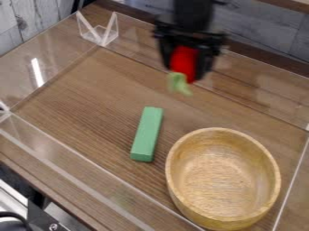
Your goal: Move the red fruit to the left
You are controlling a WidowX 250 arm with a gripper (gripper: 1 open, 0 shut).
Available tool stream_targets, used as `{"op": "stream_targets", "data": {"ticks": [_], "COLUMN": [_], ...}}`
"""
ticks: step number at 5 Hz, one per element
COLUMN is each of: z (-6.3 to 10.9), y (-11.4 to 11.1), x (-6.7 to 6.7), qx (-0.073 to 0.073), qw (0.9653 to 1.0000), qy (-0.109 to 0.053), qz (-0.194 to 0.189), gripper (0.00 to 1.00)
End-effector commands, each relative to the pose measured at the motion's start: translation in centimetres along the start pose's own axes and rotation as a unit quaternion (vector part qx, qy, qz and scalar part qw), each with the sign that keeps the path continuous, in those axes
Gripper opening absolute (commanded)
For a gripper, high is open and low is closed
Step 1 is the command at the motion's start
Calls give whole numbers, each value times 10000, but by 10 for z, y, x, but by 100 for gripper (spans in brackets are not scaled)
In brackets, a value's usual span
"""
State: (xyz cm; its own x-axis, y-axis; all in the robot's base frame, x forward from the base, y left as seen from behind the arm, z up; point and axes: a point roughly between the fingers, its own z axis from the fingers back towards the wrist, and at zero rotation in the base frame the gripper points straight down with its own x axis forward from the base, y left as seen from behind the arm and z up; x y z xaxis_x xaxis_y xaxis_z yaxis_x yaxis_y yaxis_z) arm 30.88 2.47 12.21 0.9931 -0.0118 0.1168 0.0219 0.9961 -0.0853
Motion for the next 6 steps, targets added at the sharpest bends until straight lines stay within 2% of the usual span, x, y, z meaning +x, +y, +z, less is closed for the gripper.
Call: {"op": "stream_targets", "data": {"ticks": [1,3,5,6], "z": [22,15,-6,-21], "y": [46,114,157,172], "x": [-7,-21,-39,-34], "qx": [87,204,352,326], "qw": [9989,9959,9894,9917], "qy": [-345,-334,-318,-279], "qz": [311,813,1376,1213], "gripper": [0,0,0,0]}}
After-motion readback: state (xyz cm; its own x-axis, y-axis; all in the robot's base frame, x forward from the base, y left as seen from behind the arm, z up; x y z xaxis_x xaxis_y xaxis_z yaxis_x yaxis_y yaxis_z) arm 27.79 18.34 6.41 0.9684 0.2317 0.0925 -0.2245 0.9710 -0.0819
